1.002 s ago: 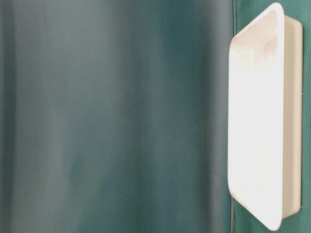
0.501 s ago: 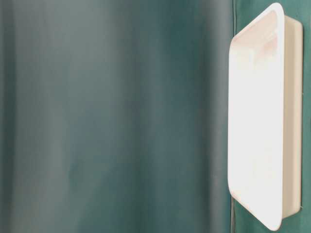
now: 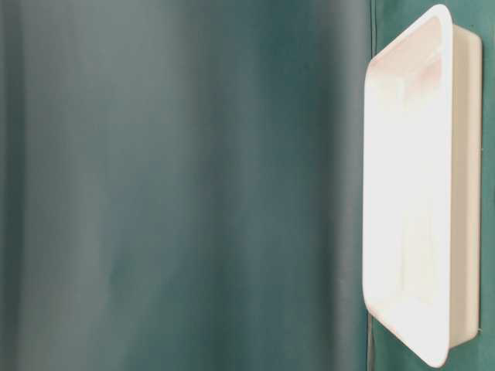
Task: Pick up the tape from a random location and place it into the white case.
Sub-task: 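Move the left gripper across the table over the yellow tape roll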
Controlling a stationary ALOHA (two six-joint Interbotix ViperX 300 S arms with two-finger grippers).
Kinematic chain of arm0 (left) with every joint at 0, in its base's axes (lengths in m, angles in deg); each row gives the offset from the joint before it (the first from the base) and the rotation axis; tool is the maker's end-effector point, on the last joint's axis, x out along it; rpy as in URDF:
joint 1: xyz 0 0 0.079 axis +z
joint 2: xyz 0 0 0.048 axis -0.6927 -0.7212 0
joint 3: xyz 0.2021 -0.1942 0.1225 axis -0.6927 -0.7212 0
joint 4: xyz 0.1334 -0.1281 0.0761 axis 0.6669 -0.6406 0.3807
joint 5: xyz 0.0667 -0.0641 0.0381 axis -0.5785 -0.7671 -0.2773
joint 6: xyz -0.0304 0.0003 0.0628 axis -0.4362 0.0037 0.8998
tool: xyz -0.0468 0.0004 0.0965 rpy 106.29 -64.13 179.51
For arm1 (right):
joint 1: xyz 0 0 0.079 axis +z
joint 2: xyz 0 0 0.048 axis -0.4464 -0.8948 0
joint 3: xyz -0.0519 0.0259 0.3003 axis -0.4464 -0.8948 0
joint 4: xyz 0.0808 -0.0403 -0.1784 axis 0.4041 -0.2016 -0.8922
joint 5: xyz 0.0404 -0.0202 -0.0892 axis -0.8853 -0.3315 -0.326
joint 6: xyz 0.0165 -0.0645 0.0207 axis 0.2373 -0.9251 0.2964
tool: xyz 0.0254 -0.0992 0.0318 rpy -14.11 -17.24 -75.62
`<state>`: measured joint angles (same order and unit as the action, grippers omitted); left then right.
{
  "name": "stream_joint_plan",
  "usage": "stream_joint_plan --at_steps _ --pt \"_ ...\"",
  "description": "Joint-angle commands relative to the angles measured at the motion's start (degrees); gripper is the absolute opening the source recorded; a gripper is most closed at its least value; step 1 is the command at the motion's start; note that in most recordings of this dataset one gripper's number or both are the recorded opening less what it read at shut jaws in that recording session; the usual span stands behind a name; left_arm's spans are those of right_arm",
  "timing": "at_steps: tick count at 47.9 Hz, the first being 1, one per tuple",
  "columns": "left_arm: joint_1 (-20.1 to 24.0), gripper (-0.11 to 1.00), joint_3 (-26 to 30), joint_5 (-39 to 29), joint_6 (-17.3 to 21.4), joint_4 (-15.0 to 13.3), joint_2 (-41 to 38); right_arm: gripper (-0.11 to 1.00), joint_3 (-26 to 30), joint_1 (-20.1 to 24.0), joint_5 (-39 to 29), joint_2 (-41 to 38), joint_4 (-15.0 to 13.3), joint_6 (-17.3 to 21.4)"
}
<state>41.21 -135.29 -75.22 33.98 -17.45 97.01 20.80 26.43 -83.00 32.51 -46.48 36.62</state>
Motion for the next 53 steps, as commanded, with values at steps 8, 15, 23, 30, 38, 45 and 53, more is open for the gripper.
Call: stream_joint_plan --at_steps 8,15,23,30,38,45,53 --pt "-0.26 1.00 8.09 3.25 0.09 -0.09 -9.49 0.92 1.49 -0.18 0.35 -0.35 -0.09 0.09" --pt "-0.26 1.00 13.27 3.34 0.00 -0.09 -16.35 0.92 1.58 -0.18 0.18 -0.44 -0.09 0.09" --pt "-0.26 1.00 19.42 2.99 0.18 -0.09 -22.50 0.92 1.49 -0.18 0.18 -0.62 -0.09 0.00" --pt "-0.35 1.00 24.52 2.72 0.35 -0.09 -26.98 0.92 1.49 -0.26 0.09 -0.88 -0.09 -0.09" --pt "-0.26 1.00 30.15 0.88 0.53 0.00 -31.29 0.92 1.41 -0.26 -0.70 -0.97 -0.44 -0.18" --pt "-0.26 1.00 35.51 -1.85 0.79 0.00 -35.16 0.92 1.41 -0.26 -0.79 -1.05 -0.70 -0.18" --pt "0.00 1.00 41.75 -3.87 1.23 0.00 -40.34 0.92 1.32 -0.26 -1.05 -1.05 -0.70 -0.18"
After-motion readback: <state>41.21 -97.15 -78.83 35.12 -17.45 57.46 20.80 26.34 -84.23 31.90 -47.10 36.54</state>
